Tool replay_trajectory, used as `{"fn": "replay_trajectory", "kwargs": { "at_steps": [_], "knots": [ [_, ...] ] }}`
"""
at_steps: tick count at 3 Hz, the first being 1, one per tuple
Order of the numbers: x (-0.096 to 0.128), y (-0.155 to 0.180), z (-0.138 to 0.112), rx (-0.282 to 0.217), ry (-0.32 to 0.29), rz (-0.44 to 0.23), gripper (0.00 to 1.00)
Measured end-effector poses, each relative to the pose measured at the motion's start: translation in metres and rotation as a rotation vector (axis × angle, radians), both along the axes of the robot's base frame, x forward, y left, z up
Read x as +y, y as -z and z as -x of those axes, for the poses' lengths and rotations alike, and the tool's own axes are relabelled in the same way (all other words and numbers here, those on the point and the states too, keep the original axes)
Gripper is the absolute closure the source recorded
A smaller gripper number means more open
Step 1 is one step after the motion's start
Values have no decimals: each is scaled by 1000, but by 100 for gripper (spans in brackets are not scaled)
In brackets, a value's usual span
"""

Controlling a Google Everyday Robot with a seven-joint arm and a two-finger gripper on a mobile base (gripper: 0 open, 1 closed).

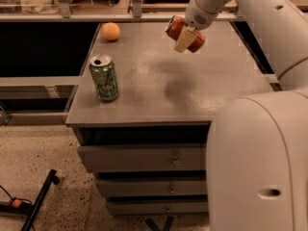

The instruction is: Knock coke can over

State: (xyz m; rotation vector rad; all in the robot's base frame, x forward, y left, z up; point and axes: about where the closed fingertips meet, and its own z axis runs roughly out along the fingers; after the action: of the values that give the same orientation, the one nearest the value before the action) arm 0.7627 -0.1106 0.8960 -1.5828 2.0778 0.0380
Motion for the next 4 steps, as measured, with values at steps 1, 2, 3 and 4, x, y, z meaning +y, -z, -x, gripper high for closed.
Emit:
{"fn": "replay_trajectory", "kwargs": {
  "at_steps": [1,2,3,4],
  "knots": [
    [-2,37,21,154,-86,187,100],
    [-1,58,31,249,-157,291,84],
    [0,66,32,279,-191,341,60],
    [4,69,23,250,-188,334,36]
  ]
}}
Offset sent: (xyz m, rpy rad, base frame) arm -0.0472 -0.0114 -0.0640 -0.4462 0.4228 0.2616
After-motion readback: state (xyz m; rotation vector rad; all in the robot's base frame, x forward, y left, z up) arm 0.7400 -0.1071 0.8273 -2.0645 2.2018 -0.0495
